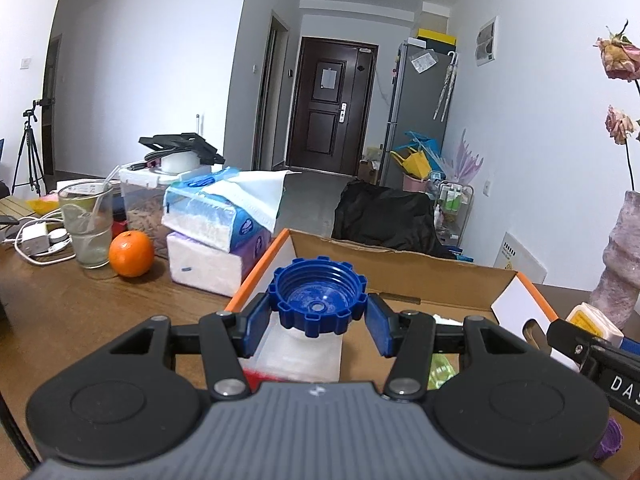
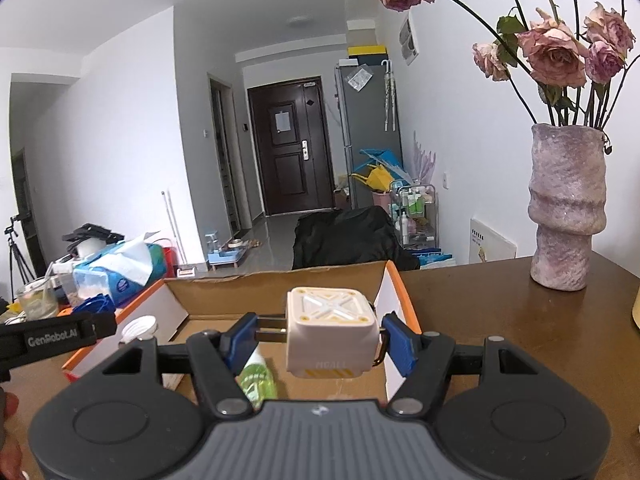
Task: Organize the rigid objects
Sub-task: 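Lower the blue cap and cube plug into the box and open both tools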
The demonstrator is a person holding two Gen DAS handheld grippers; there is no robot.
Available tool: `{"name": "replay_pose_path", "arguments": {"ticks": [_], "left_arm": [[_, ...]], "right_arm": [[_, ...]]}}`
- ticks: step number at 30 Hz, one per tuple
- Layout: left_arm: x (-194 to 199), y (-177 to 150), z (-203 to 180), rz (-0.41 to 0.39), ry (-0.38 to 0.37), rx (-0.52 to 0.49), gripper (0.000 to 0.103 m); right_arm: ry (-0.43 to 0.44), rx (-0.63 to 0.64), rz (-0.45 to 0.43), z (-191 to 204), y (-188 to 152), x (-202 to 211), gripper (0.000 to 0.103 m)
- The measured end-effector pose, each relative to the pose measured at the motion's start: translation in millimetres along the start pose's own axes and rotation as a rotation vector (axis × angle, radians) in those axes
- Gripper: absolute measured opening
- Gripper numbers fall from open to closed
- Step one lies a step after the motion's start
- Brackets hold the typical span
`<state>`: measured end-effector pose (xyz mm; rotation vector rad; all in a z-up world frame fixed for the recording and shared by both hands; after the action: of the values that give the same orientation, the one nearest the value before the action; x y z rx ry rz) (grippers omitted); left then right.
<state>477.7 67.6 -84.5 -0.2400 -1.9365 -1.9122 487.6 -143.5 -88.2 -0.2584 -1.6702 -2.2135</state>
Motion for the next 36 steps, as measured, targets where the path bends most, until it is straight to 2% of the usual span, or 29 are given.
{"name": "replay_pose_path", "arguments": {"ticks": [24, 30, 36], "left_arm": [[-58.2, 23.2, -13.6, -0.018, -0.039, -0.066, 0.053], [-66.4, 25.0, -10.3, -0.012, -0.047, -0.066, 0.053], [-70.7, 23.3, -9.5, 0.021, -0.055, -0.106, 0.055]], "right_arm": [[0.002, 0.035, 0.002, 17.8, 12.4, -62.7, 0.066], [0.012, 0.048, 0.024, 20.6, 11.9, -71.6, 0.066], [0.026, 0.047, 0.081, 19.4, 11.2, -76.4, 0.067]]}}
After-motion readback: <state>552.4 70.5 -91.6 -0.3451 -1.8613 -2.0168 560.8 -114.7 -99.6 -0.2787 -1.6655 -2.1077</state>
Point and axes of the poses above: each gripper's, at about its wrist camera, not at the fingertips, and x roughly against the way its jaws point, z to its left, y to its top, the point moved 3 cm from there along -x, roughly the way its jaws point, and after that the axes turned 9 degrees about -x, right-handed, at the moved point
